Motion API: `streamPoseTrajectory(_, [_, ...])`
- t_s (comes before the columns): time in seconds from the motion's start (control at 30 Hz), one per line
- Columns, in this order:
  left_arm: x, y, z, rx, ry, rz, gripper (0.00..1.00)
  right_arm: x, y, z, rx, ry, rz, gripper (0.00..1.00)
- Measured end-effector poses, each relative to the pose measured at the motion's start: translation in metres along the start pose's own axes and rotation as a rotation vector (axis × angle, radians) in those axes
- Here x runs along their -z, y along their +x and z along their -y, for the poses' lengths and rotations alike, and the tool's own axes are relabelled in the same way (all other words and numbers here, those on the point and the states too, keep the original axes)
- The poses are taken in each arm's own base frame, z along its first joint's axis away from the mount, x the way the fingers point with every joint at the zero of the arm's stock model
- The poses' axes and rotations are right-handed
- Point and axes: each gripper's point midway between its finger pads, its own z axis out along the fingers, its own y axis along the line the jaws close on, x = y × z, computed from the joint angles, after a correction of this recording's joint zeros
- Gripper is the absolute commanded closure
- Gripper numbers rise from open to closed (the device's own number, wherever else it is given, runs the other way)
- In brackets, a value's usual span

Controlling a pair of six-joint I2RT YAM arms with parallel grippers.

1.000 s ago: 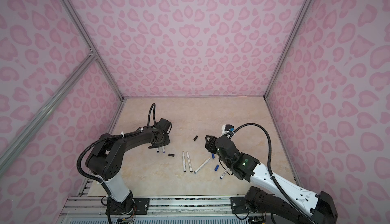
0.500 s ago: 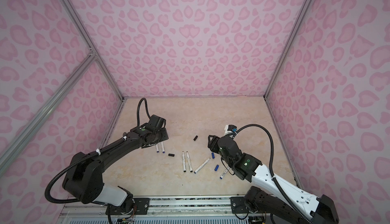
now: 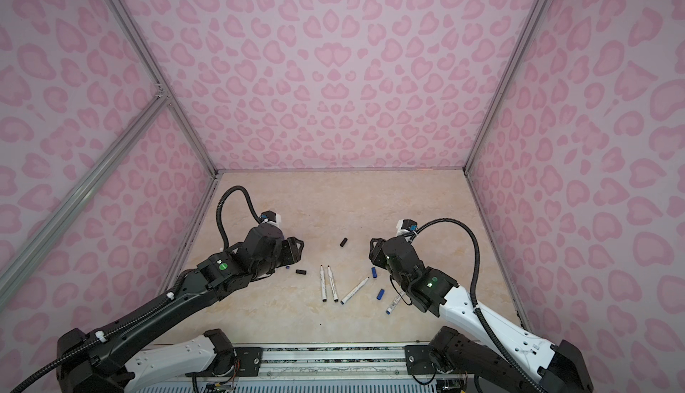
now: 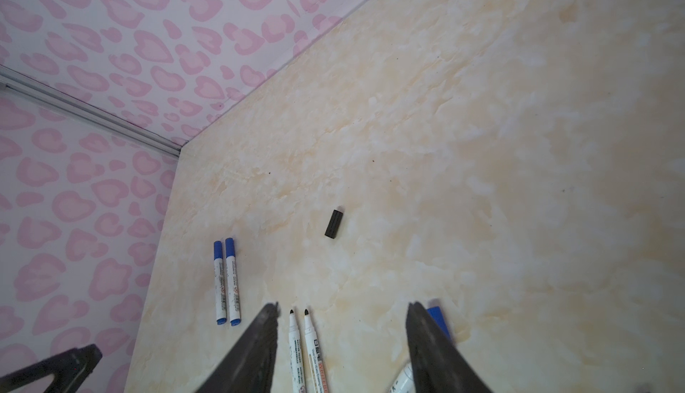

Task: Insert the pens into the pen caps
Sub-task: 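Move the left gripper over the loose white markers and grasp one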

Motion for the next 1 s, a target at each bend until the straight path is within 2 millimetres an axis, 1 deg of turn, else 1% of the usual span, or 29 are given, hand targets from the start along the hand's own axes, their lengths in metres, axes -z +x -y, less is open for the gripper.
streamPoseTrajectory(0.1, [-0.002,0.025,0.007,-0.005,0.01,-0.042,0.45,-0.003,0.0,0.004,0.003,0.015,0.0,0.44])
streamPoseTrajectory(0.2, [-0.007,0.046,0.017,-0.018,0.009,-0.079,0.51,-0.003,-0.002,0.008,0.005,0.028,0.008,0.44])
streamPoseTrajectory(0.27, [-0.016,0.06,0.022,-0.021,-0.008,-0.105,0.53,-0.003,-0.002,0.012,0.01,0.037,0.013,0.44])
streamPoseTrajectory(0.33, [-0.026,0.069,0.022,-0.019,-0.039,-0.118,0.53,-0.002,-0.002,0.013,0.011,0.039,0.017,0.44])
streamPoseTrajectory(0.5, [-0.051,0.087,0.013,0.006,-0.128,-0.144,0.53,-0.004,0.0,0.017,0.022,0.052,0.014,0.44])
streamPoseTrajectory(0.63, [-0.071,0.103,0.01,0.011,-0.171,-0.175,0.55,-0.007,0.001,0.02,0.031,0.067,0.008,0.44])
streamPoseTrajectory(0.73, [-0.081,0.11,0.012,0.008,-0.187,-0.191,0.55,-0.009,0.002,0.021,0.041,0.071,0.004,0.43])
streamPoseTrajectory(0.83, [-0.085,0.114,0.011,0.007,-0.2,-0.196,0.55,-0.012,0.002,0.019,0.055,0.075,-0.005,0.44])
streamPoseTrajectory(0.9, [-0.086,0.115,0.016,-0.001,-0.199,-0.199,0.57,-0.014,0.001,0.017,0.06,0.075,-0.008,0.44])
streamPoseTrajectory(1.0, [-0.086,0.119,0.037,-0.044,-0.163,-0.201,0.56,-0.019,0.0,0.02,0.064,0.091,-0.016,0.47])
